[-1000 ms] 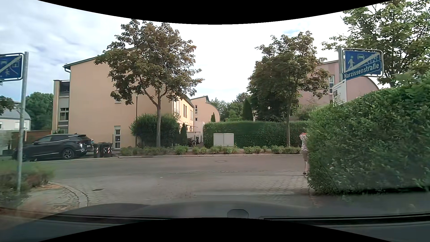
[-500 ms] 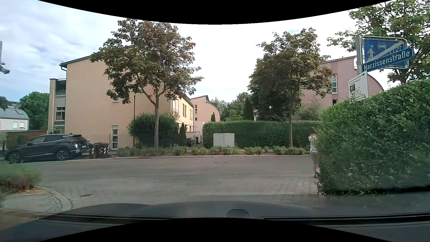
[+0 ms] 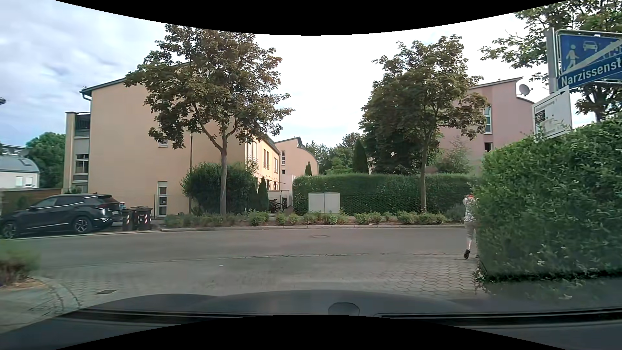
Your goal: Follow the waypoints while adhering to traffic rules and regulations
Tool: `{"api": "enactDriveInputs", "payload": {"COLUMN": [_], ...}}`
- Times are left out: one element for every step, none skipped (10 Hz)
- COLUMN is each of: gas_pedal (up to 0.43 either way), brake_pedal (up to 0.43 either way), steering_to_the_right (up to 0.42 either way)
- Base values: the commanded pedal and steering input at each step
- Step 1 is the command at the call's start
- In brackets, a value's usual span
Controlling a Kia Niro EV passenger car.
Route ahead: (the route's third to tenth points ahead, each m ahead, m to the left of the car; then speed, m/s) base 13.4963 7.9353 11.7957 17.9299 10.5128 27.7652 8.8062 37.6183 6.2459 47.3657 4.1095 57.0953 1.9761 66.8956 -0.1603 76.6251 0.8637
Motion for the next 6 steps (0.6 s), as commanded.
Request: {"api": "enactDriveInputs", "payload": {"gas_pedal": [0.0, 0.0, 0.0, 0.0, 0.0, 0.0], "brake_pedal": [0.073, 0.073, 0.067, 0.067, 0.055, 0.037], "steering_to_the_right": [-0.007, -0.008, -0.008, -0.007, -0.007, -0.007]}}
